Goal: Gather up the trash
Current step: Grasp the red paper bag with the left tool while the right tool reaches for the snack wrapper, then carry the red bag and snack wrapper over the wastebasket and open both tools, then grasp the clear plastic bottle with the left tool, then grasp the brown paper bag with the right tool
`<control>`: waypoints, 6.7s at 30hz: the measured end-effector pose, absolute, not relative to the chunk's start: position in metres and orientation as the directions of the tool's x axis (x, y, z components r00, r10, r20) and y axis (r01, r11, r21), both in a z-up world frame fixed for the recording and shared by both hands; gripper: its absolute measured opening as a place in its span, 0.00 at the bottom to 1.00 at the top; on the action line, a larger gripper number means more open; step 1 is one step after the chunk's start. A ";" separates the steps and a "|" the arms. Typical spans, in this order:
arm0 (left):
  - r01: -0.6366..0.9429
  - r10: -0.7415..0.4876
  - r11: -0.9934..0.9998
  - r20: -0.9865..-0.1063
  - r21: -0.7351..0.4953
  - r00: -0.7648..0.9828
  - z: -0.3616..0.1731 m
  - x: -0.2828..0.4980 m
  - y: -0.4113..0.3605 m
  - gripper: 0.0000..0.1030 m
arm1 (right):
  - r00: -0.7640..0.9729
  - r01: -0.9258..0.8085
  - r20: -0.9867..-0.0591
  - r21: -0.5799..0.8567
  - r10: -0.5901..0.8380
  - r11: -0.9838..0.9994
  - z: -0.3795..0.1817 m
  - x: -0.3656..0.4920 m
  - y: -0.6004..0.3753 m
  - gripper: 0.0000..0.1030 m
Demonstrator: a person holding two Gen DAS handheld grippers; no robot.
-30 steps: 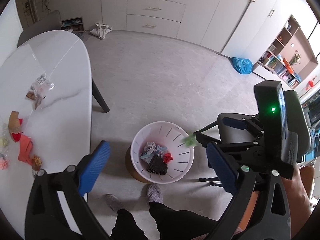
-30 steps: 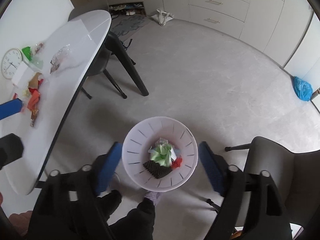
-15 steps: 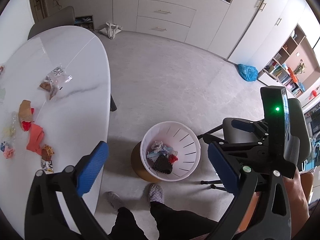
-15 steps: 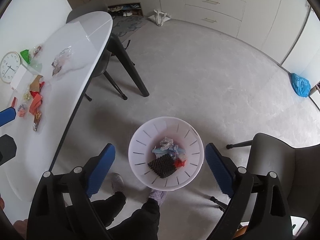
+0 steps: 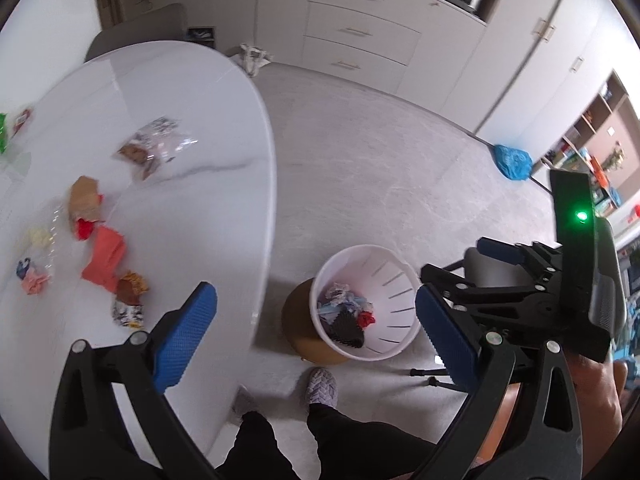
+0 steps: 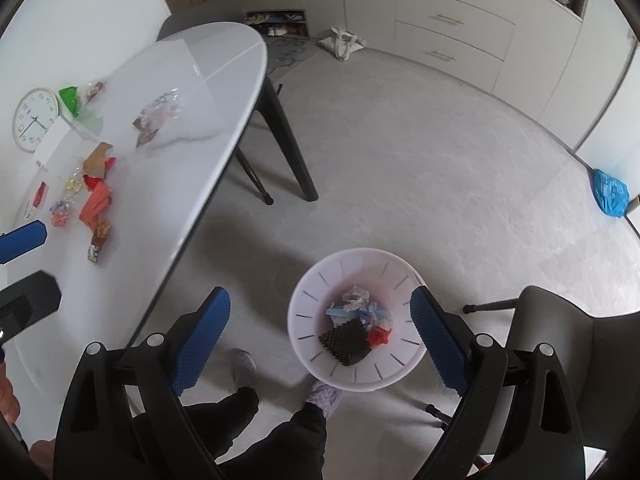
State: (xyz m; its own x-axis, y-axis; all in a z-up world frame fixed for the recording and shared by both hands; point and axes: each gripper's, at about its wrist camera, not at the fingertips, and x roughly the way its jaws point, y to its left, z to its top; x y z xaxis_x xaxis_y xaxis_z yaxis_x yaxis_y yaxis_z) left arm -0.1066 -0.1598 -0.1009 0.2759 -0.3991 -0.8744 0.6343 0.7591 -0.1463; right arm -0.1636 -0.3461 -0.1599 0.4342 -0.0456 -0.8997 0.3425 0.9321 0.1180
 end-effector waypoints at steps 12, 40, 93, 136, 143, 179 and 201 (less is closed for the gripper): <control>0.539 -0.192 0.840 -0.895 0.062 0.403 -0.144 -0.026 -0.083 0.93 | 0.441 0.261 -0.898 0.130 0.002 0.957 -0.157 -0.118 -0.298 0.89; 0.638 -0.220 0.770 -0.936 0.007 0.275 -0.209 0.076 -0.029 0.34 | 0.383 0.146 -0.908 0.241 0.170 0.959 -0.186 -0.035 -0.142 0.89; 0.617 -0.289 0.786 -0.900 -0.028 0.327 -0.119 -0.027 -0.048 0.35 | 0.372 0.464 -0.925 0.109 -0.081 0.879 -0.190 -0.136 -0.304 0.16; 0.841 -0.370 0.527 -0.924 -0.123 0.096 -0.154 -0.149 -0.287 0.89 | 0.361 0.612 -0.922 0.121 -0.139 0.782 -0.180 -0.236 -0.459 0.91; 0.826 -0.369 0.550 -0.924 -0.126 0.104 -0.150 -0.143 -0.280 0.89 | 0.373 0.599 -0.918 0.125 -0.137 0.791 -0.175 -0.233 -0.451 0.91; 0.315 -0.109 0.948 -0.897 0.035 0.428 -0.135 0.069 0.051 0.90 | 0.490 0.113 -0.863 0.206 0.126 0.972 -0.118 -0.030 -0.194 0.92; 0.337 -0.111 0.942 -0.951 -0.008 0.288 -0.208 0.141 0.062 0.59 | 0.379 0.015 -0.909 0.193 0.173 0.981 -0.151 0.070 -0.138 0.92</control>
State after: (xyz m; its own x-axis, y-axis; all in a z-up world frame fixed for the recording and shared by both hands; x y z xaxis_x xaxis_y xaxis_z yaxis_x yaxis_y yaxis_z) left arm 0.1415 0.0622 -0.2076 0.2877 -0.1108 -0.9513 0.3367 0.9416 -0.0079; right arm 0.0696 -0.1377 -0.1507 0.3787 0.1726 -0.9093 0.0153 0.9812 0.1926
